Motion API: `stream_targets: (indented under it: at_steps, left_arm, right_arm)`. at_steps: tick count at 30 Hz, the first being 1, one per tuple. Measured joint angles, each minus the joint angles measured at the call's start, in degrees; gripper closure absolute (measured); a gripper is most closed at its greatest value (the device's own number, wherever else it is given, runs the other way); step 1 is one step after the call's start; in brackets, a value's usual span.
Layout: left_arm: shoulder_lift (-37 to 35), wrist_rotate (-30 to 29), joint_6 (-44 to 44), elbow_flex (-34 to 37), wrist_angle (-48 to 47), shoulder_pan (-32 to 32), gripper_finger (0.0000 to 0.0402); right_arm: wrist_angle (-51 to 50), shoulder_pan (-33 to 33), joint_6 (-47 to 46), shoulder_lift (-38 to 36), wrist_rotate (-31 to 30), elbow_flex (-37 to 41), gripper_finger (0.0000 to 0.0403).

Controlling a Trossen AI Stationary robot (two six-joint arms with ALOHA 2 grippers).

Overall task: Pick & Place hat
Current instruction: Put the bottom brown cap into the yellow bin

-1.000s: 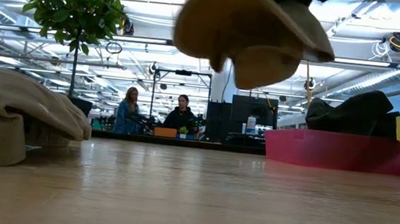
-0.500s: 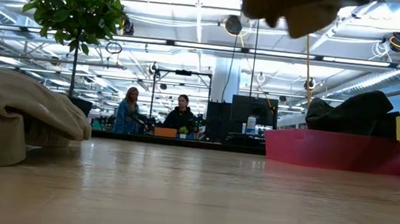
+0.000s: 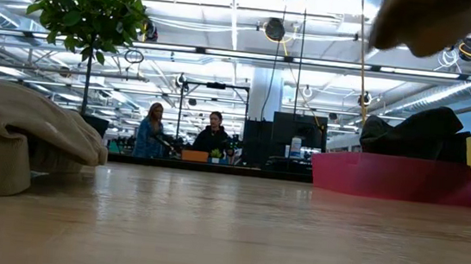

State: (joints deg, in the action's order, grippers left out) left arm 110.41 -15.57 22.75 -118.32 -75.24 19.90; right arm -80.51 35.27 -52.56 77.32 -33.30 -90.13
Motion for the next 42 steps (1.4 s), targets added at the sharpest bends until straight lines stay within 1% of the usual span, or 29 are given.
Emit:
stream_targets:
  at_steps: [4, 6, 10, 17, 27, 30, 33, 35, 38, 42]
  left_arm:
    - [0.00, 0.00, -0.19, 0.00, -1.26, -0.02, 0.0217]
    - [0.00, -0.02, -0.19, 0.00, -1.83, -0.02, 0.0217]
    - [0.00, 0.02, -0.43, 0.00, -3.07, 0.05, 0.0217]
    - [0.02, -0.02, -3.95, 0.02, -6.81, 0.09, 0.0217]
    - [0.04, -0.31, -10.45, 0.02, -10.95, 0.00, 0.0217]
    - [0.04, -0.85, -10.66, 0.02, -12.81, 0.00, 0.0217]
    - [0.04, -1.36, -10.68, 0.04, -14.54, -0.02, 0.0217]
    - [0.04, -1.53, -10.66, 0.17, -14.85, 0.00, 0.0217]
    - [0.06, -1.55, -10.46, 1.12, -14.80, 0.00, 0.0217]
    - [0.09, -1.57, -10.39, 3.40, -14.74, 0.00, 0.0217]
  right_arm:
    - [-5.46, 5.08, -6.11, 4.35, 3.72, 0.00, 0.0403]
    - [-8.87, 7.62, -11.38, 6.24, 5.33, 0.00, 0.0403]
    - [-9.25, 11.90, -22.33, 8.65, 7.94, 0.00, 0.0403]
    - [-9.55, 15.73, -41.26, 12.21, 7.83, 0.00, 0.0403]
    - [-9.46, 15.75, -56.85, 21.00, 7.70, -0.03, 0.0403]
    - [-9.37, 17.53, -63.09, 21.74, 5.29, -0.26, 0.0403]
    - [-9.53, 19.49, -69.46, 21.70, 4.88, -0.28, 0.0403]
    - [-9.49, 20.57, -71.24, 21.72, 5.80, -0.28, 0.0403]
    - [-9.56, 21.58, -72.17, 21.72, 8.89, -0.28, 0.0403]
    - [-9.49, 22.50, -72.36, 21.72, 9.61, -1.01, 0.0403]
